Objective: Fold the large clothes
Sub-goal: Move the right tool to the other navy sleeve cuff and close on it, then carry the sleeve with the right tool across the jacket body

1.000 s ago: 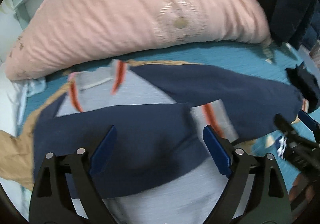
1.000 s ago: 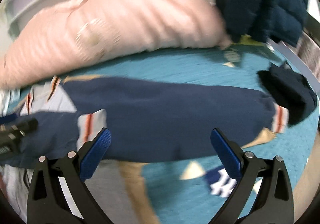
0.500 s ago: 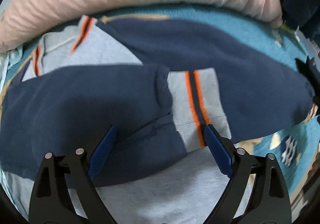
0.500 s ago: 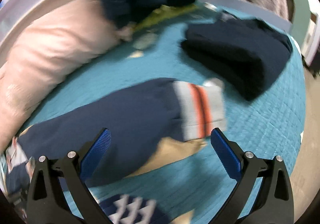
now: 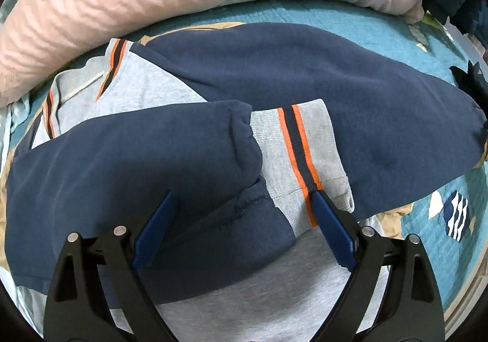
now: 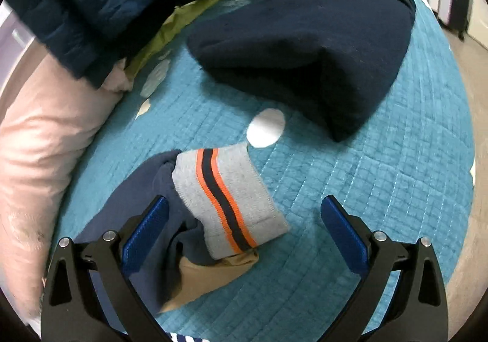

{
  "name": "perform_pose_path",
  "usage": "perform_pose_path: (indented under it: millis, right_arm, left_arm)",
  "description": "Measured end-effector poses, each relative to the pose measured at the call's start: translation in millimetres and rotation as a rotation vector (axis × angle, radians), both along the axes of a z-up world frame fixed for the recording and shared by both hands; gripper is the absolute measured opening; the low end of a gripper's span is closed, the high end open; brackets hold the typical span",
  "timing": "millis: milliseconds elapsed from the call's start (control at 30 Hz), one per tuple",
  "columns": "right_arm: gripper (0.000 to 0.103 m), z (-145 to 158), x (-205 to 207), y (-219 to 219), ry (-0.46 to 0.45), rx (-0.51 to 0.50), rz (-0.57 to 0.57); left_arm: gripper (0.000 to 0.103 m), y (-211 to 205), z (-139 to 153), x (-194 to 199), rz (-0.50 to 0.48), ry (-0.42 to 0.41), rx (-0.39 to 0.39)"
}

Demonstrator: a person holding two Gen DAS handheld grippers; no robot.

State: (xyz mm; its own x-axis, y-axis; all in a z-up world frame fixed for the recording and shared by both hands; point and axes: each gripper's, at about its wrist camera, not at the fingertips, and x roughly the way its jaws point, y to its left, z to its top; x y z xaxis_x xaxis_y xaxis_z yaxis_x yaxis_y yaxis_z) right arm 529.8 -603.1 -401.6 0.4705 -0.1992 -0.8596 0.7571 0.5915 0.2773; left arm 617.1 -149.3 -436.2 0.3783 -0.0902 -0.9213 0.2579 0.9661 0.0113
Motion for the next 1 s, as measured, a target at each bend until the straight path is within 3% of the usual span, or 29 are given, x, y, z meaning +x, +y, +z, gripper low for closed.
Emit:
perform_pose_path:
  millis: [133,200,400,433,533,567,600,700,867,1000]
  right_arm:
    - [0.096,3,-8,-1,0.028,0.037,-0.082]
    - [0.096,7,-21,-1,-0.038,0.086,-0.13]
    - [0.093,-6,-6,1,-0.132,0.214,-0.091]
    - [0.086,-4,-6,0,-0.133,0.205,-0.1]
    - [0.046,10,-8,4,-0.181,0.159,-0.081]
    - [0.038,15,-8,7,-0.186,0.131,-0.06]
    - [0.02,20,-7,12,-0.193,0.099,-0.029]
    - [0.019,22,-5,15,-0.217,0.098,0.005]
    - [0.02,5,-3,5,-0.234,0.148,-0.002]
    - [0.015,41,-8,29,-0.239,0.0,0.079]
  left_arm:
    - [0.09,-5,0,-1,-0.006,-0.005,0.008]
    - [0.09,-3,4,-2,0.001,-0.009,-0.006]
    - [0.09,-4,3,-3,-0.003,-0.004,0.01]
    - [0.09,-6,3,-2,-0.003,-0.003,0.011]
    - [0.09,-7,6,-4,-0.019,-0.016,0.016]
    - [0.09,-6,8,-5,-0.023,-0.027,0.012]
    - [0.09,-6,11,-6,-0.025,-0.04,-0.004]
    - [0.09,-2,17,-8,-0.022,-0.042,-0.058]
    - [0.09,1,28,-12,-0.035,-0.066,-0.06]
    - [0.09,10,45,-20,-0.062,-0.121,-0.104]
